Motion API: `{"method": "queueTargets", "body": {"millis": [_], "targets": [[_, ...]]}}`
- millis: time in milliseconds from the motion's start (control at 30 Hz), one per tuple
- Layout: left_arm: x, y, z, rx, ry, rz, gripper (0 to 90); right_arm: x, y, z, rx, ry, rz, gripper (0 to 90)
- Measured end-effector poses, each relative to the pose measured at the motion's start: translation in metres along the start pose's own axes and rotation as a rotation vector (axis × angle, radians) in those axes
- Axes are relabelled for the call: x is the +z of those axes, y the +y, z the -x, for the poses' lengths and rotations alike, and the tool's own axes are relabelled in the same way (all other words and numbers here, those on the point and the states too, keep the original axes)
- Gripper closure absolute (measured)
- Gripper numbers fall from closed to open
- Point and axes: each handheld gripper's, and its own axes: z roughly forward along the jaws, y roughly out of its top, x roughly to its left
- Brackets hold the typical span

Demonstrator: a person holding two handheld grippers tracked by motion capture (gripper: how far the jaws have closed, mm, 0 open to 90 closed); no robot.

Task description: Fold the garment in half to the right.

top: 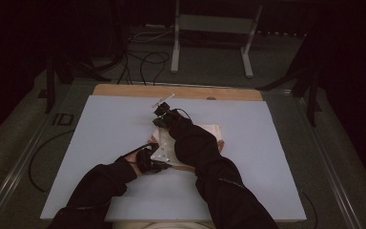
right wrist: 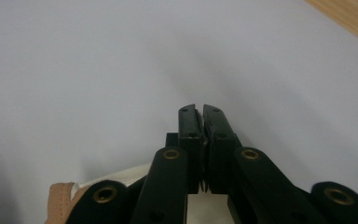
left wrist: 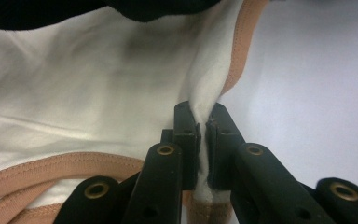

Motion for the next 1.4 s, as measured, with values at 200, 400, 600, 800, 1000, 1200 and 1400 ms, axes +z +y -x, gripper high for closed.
{"method": "queueTargets", "body": {"millis": [200,400,600,800,1000,1200,1400], "targets": [[-0.004,0.006,0.000,0.013,-0.005,0.001,85.4,-0.011,0.001,0.002,-0.016,0.016,0.014,87.6],[-0.006,0.012,0.001,0.031,-0.008,-0.003,85.3,-0.021,0.002,0.001,-0.025,0.036,0.027,87.6],[-0.008,0.017,0.002,0.050,-0.008,-0.015,85.3,-0.030,0.003,0.000,-0.040,0.043,0.039,87.6],[-0.012,0.023,0.003,0.061,-0.007,-0.014,85.3,-0.043,0.004,0.001,-0.043,0.041,0.066,87.6],[-0.012,0.030,0.005,0.073,-0.015,-0.019,85.3,-0.055,0.003,0.002,-0.044,0.047,0.091,87.6],[-0.013,0.036,0.007,0.079,-0.013,-0.021,85.3,-0.068,0.000,0.004,-0.034,0.044,0.114,87.6],[-0.013,0.043,0.010,0.107,-0.009,-0.045,85.3,-0.080,-0.003,0.006,-0.037,0.035,0.129,87.6]]}}
